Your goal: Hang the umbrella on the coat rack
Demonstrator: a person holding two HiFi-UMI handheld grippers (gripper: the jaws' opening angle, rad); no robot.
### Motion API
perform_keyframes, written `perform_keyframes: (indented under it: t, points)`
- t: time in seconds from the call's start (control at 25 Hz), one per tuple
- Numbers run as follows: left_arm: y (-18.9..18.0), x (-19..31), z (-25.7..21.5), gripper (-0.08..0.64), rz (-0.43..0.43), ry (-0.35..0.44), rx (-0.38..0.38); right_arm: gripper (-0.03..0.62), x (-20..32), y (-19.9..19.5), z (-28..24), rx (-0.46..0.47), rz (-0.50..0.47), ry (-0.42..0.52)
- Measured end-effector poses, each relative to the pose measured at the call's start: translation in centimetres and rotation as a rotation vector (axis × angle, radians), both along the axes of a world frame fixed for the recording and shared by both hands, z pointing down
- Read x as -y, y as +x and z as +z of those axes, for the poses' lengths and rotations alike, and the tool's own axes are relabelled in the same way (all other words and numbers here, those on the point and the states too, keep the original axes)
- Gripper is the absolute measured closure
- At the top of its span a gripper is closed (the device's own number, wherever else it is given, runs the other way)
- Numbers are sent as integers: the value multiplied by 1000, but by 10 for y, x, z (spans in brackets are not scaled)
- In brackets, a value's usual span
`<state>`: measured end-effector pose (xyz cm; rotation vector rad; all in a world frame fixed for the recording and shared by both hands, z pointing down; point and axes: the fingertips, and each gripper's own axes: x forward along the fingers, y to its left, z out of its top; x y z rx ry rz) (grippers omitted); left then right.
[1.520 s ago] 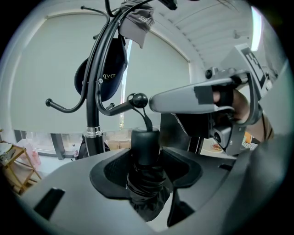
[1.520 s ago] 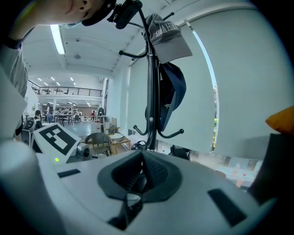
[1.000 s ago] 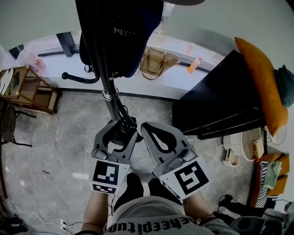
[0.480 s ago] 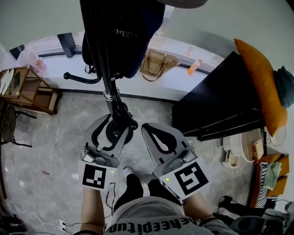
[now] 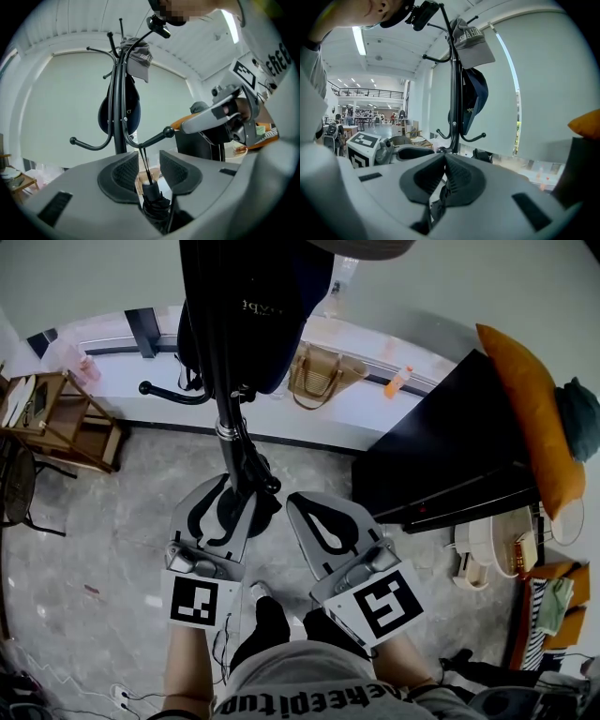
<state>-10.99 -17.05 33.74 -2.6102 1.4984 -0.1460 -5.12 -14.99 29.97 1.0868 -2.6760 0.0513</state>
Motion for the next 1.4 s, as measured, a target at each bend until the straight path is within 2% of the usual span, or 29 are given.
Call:
perform_keyframes:
  t: [0.16, 0.4, 0.56, 0.88, 1.4]
  points:
    - [-3, -8, -10, 494, -59, 12, -33, 581, -8, 2, -4, 9, -22, 9]
    - [2, -32, -21, 545, -110, -2, -41, 581, -24, -1, -10, 22, -88, 19]
    - [9, -55, -30, 545, -93, -36, -93, 580, -37, -3, -17, 39, -128, 32]
    - [19, -90, -59, 545, -89, -41, -142, 581, -61, -3, -31, 72, -200, 54]
    - [29, -145, -90, 545, -188, -3, -119, 580, -109, -4, -49, 124, -330, 83]
